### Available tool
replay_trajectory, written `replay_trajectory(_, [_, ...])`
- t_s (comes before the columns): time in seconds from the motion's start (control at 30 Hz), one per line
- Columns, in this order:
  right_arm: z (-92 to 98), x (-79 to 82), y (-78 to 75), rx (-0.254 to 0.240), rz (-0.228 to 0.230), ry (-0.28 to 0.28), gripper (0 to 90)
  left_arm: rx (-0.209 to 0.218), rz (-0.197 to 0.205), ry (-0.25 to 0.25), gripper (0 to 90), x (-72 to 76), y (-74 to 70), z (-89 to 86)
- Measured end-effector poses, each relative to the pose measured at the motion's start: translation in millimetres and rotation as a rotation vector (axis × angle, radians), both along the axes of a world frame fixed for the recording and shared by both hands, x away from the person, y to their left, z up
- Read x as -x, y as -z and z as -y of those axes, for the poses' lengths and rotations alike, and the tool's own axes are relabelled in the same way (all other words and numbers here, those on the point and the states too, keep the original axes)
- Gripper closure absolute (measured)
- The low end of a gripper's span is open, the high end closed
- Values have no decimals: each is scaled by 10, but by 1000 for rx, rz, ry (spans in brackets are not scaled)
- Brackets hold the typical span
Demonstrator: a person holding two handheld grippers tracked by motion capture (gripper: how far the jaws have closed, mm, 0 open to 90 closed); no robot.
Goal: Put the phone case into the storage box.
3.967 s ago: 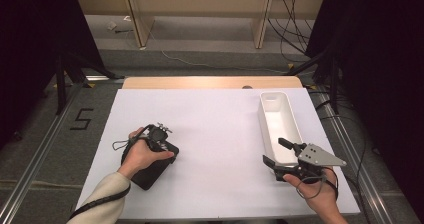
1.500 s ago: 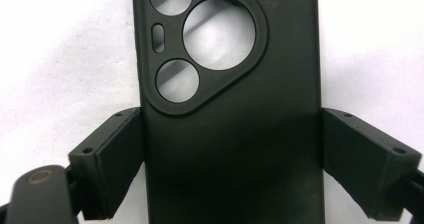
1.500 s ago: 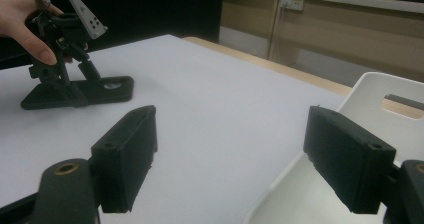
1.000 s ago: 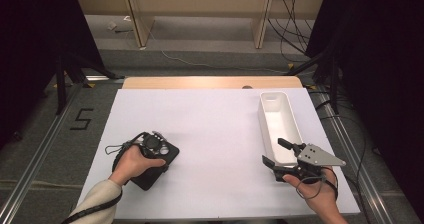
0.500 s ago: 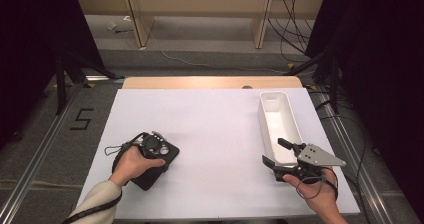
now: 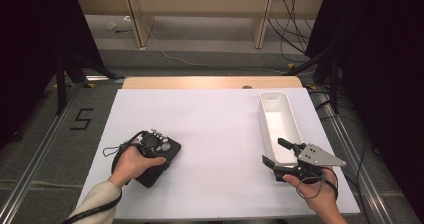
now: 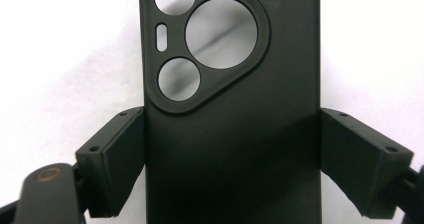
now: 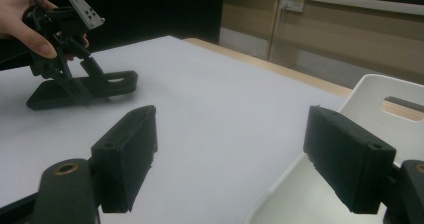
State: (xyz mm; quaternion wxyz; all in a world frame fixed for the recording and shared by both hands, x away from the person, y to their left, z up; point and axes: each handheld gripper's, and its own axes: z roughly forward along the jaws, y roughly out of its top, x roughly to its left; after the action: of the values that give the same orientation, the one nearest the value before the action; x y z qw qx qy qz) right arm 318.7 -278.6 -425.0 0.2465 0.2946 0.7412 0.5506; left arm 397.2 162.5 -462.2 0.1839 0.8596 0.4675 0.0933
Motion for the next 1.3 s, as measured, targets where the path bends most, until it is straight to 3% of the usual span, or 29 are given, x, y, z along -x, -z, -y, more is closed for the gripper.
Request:
replay_trajectory(0.57, [2, 0, -2, -3, 0, 1, 225, 156, 181, -48, 156, 26, -170, -36])
replay_trajectory(0.7, [3, -1, -2, -4, 1, 2, 225, 169, 217, -49, 156, 28, -193, -42])
replay_trajectory(1.3, [-2, 0, -2, -4, 0, 2, 225, 232, 296, -66, 156, 43, -262, -34])
